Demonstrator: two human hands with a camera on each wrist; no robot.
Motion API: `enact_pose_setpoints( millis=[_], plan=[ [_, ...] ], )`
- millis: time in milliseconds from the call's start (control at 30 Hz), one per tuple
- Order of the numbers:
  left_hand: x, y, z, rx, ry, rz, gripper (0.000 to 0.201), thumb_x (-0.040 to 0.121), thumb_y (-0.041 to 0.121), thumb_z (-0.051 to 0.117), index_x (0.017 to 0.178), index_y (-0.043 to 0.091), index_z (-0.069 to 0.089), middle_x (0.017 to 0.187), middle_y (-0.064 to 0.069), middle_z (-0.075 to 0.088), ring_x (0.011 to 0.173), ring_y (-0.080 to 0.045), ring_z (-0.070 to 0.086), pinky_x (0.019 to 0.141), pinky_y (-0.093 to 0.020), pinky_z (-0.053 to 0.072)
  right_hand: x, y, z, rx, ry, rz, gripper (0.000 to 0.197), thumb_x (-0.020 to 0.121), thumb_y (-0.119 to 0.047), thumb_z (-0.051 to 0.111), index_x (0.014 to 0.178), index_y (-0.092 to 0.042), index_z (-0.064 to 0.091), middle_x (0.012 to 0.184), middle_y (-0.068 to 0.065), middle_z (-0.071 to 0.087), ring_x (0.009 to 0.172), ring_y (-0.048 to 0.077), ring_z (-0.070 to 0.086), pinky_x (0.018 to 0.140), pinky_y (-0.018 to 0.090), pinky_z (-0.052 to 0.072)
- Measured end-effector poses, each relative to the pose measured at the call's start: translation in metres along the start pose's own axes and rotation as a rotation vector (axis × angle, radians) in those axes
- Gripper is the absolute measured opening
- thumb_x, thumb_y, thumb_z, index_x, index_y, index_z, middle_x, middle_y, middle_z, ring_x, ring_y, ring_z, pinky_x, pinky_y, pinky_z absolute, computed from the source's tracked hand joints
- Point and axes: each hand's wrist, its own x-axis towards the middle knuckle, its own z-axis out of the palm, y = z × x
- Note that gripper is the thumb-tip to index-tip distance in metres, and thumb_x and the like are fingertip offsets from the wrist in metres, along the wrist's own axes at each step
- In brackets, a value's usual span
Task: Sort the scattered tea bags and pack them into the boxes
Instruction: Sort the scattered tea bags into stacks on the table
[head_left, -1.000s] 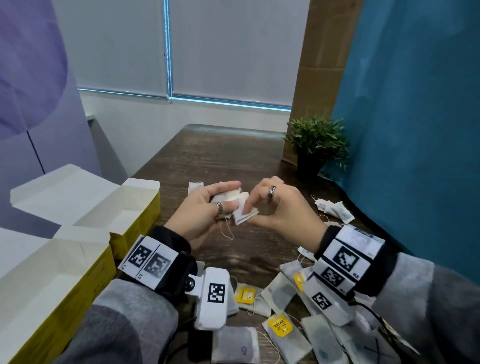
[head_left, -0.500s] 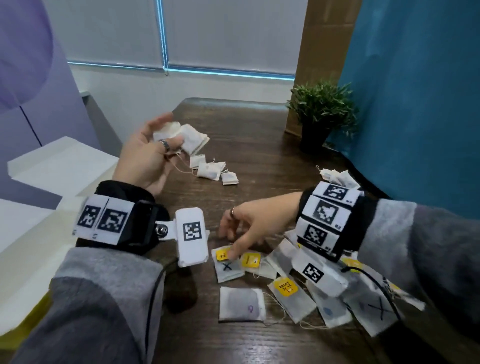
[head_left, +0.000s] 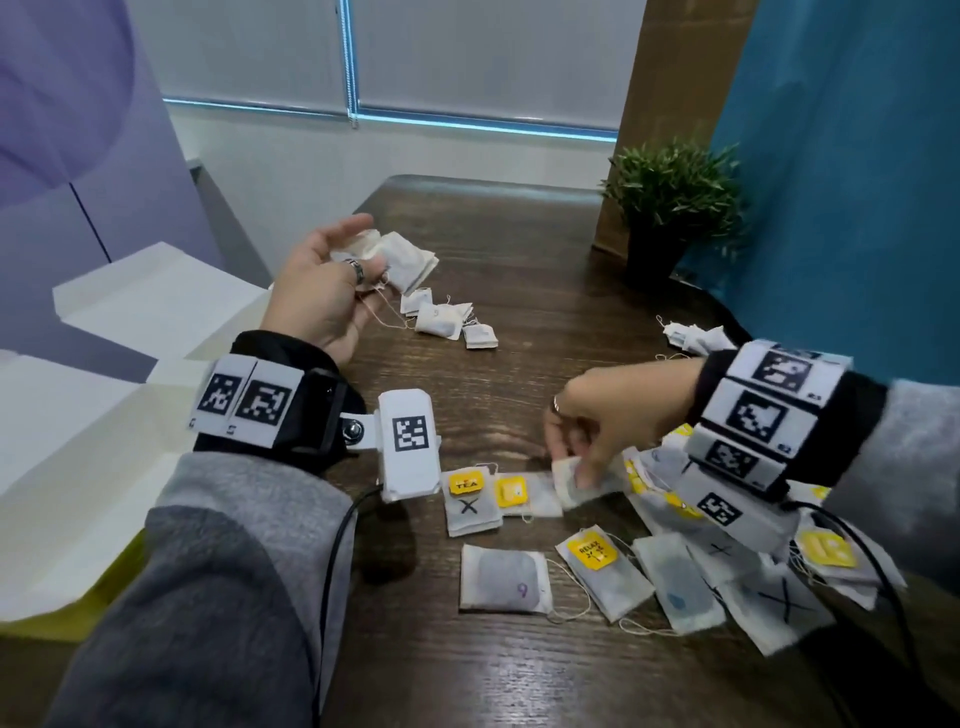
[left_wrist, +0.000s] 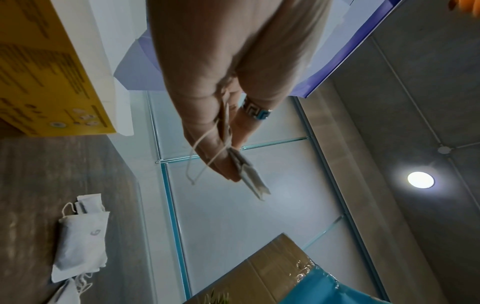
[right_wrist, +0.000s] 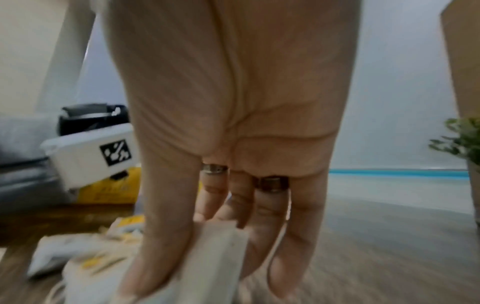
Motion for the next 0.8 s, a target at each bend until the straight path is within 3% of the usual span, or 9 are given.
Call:
enact_pose_setpoints(
  millis=[67, 133, 200, 300, 433, 533, 633, 700, 800],
  plan=[
    [0.001, -0.003, 0.000, 0.009, 0.000, -0.005, 0.036, 0.088, -0.016, 0.043, 0.093, 0.017, 0.057, 0.109, -0.007, 0.054, 0.086, -0.018, 0.063, 0.082, -0.034, 0.055, -0.008, -0.001, -0.011, 0.045, 0.150, -0.035, 0.019, 0.073, -0.029, 0.078, 0.082, -0.025, 0.061, 0.069, -0.012, 0.058, 0.055, -0.002, 0.050, 0.051, 0.008, 0.038],
    [0.001, -0.006, 0.001, 0.023, 0.000, -0.013, 0.036, 0.088, -0.015, 0.044, 0.093, 0.018, 0.057, 0.107, -0.006, 0.055, 0.084, -0.016, 0.063, 0.079, -0.032, 0.056, -0.017, -0.011, -0.019, 0.212, 0.192, -0.149, 0.016, 0.074, -0.026, 0.077, 0.076, -0.025, 0.061, 0.067, -0.013, 0.061, 0.054, -0.004, 0.051, 0.053, 0.008, 0.037],
    [0.002, -0.008, 0.001, 0.033, 0.005, -0.017, 0.035, 0.087, -0.015, 0.045, 0.094, 0.017, 0.057, 0.106, -0.005, 0.056, 0.082, -0.015, 0.064, 0.073, -0.029, 0.058, -0.022, -0.029, -0.017, 0.312, 0.058, -0.245, 0.014, 0.076, -0.023, 0.076, 0.076, -0.023, 0.062, 0.061, -0.016, 0.061, 0.053, -0.005, 0.050, 0.053, 0.008, 0.037],
    [0.002, -0.012, 0.000, 0.048, 0.008, -0.020, 0.035, 0.087, -0.015, 0.045, 0.095, 0.017, 0.057, 0.107, -0.005, 0.056, 0.083, -0.016, 0.064, 0.070, -0.028, 0.059, -0.015, -0.052, 0.008, 0.227, -0.159, -0.240, 0.013, 0.078, -0.025, 0.075, 0.079, -0.022, 0.062, 0.057, -0.017, 0.058, 0.051, -0.004, 0.049, 0.057, 0.014, 0.042],
    [0.005, -0.015, -0.002, 0.063, 0.002, -0.026, 0.035, 0.088, -0.015, 0.045, 0.095, 0.018, 0.058, 0.118, -0.009, 0.054, 0.090, -0.016, 0.063, 0.075, -0.030, 0.058, -0.011, -0.060, 0.032, 0.131, -0.035, -0.235, 0.022, 0.077, -0.031, 0.075, 0.088, -0.016, 0.064, 0.076, -0.006, 0.062, 0.065, 0.007, 0.053, 0.060, 0.025, 0.046],
    [0.005, -0.016, 0.000, 0.081, -0.019, -0.019, 0.035, 0.088, -0.014, 0.046, 0.093, 0.018, 0.058, 0.123, -0.012, 0.053, 0.087, -0.015, 0.063, 0.065, -0.023, 0.058, -0.015, -0.062, 0.040, 0.134, 0.006, -0.263, 0.023, 0.080, -0.028, 0.072, 0.096, -0.016, 0.061, 0.092, 0.004, 0.068, 0.075, 0.016, 0.058, 0.068, 0.033, 0.050],
    [0.004, -0.017, 0.002, 0.084, -0.036, -0.006, 0.035, 0.088, -0.015, 0.045, 0.092, 0.018, 0.057, 0.122, -0.012, 0.052, 0.084, -0.013, 0.063, 0.059, -0.019, 0.057, -0.018, -0.053, 0.041, 0.243, -0.028, -0.267, 0.028, 0.084, -0.018, 0.068, 0.110, -0.016, 0.056, 0.087, 0.004, 0.066, 0.070, 0.011, 0.056, 0.065, 0.029, 0.049],
    [0.003, -0.019, 0.002, 0.083, -0.038, -0.007, 0.035, 0.088, -0.015, 0.045, 0.092, 0.017, 0.057, 0.123, -0.012, 0.053, 0.085, -0.012, 0.063, 0.061, -0.020, 0.057, -0.023, -0.037, 0.029, 0.413, -0.016, -0.248, 0.032, 0.086, -0.007, 0.064, 0.116, -0.012, 0.054, 0.080, -0.001, 0.062, 0.062, 0.003, 0.055, 0.058, 0.018, 0.046],
    [0.002, -0.021, 0.005, 0.105, -0.046, -0.014, 0.035, 0.087, -0.015, 0.046, 0.092, 0.018, 0.059, 0.126, -0.013, 0.053, 0.089, -0.013, 0.063, 0.062, -0.020, 0.058, -0.034, -0.006, 0.003, 0.544, 0.114, -0.200, 0.025, 0.089, -0.001, 0.058, 0.111, -0.014, 0.056, 0.083, -0.007, 0.062, 0.061, -0.007, 0.055, 0.059, 0.009, 0.043]
  ],
)
